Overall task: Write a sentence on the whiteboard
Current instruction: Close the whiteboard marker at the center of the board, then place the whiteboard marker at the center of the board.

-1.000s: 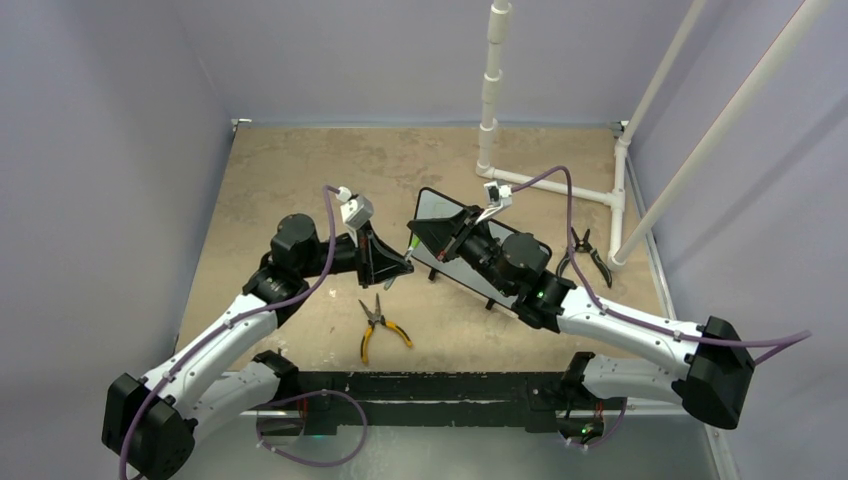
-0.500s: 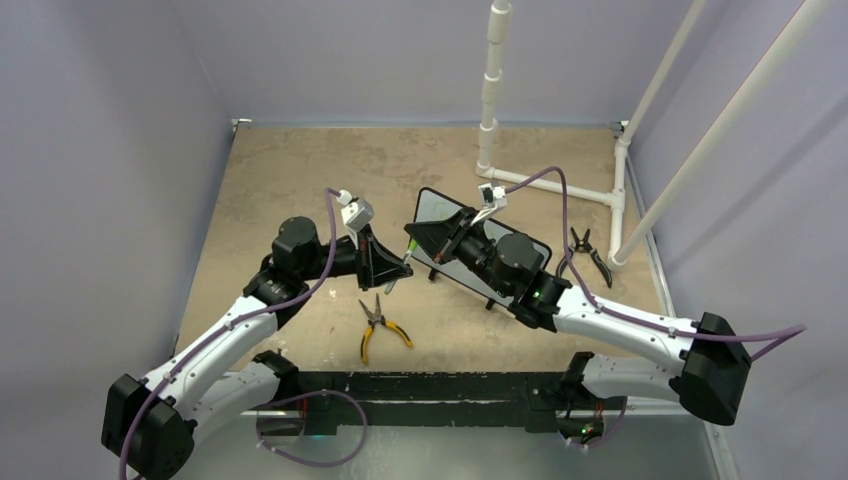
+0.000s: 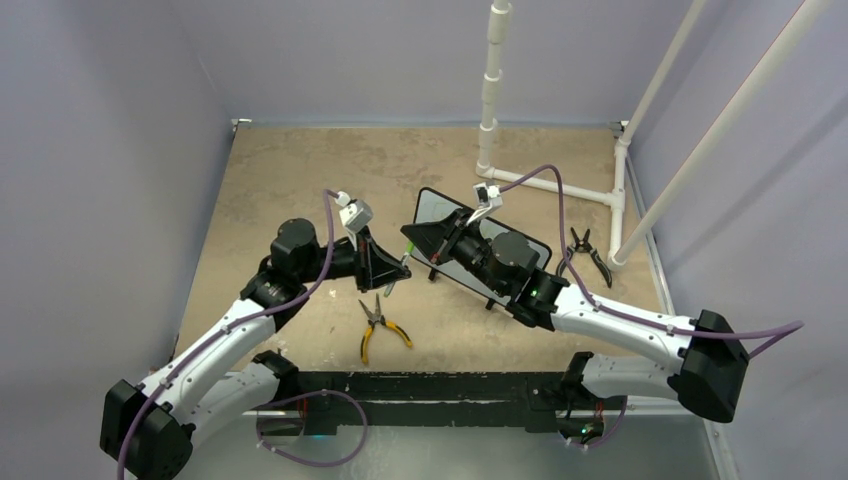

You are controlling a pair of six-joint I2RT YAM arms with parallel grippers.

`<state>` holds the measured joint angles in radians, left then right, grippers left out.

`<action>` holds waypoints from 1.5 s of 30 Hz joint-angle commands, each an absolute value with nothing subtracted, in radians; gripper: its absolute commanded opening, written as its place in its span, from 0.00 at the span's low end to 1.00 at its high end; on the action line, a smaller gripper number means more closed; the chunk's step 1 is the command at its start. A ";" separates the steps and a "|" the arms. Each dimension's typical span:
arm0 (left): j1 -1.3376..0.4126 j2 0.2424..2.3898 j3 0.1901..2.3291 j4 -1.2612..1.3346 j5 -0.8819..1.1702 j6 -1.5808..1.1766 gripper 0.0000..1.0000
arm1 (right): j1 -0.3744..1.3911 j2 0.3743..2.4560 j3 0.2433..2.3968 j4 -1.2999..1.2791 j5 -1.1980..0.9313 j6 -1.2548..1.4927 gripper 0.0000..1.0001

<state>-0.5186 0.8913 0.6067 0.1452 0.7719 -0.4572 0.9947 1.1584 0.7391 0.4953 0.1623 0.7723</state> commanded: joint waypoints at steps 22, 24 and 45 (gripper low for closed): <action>-0.482 0.868 0.647 0.500 0.640 -0.498 0.00 | 1.158 1.199 0.747 0.146 -0.063 0.754 0.00; -0.482 0.884 0.658 0.449 0.664 -0.468 0.00 | 1.158 1.183 0.785 0.146 -0.015 0.737 0.00; -0.482 0.908 0.708 0.015 0.423 -0.282 0.00 | 1.119 1.169 1.191 0.069 0.648 0.314 0.99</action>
<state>-0.4862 0.8700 0.6399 0.0647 0.5526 -0.3103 1.1534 1.1568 1.1107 0.0669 0.5041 0.4267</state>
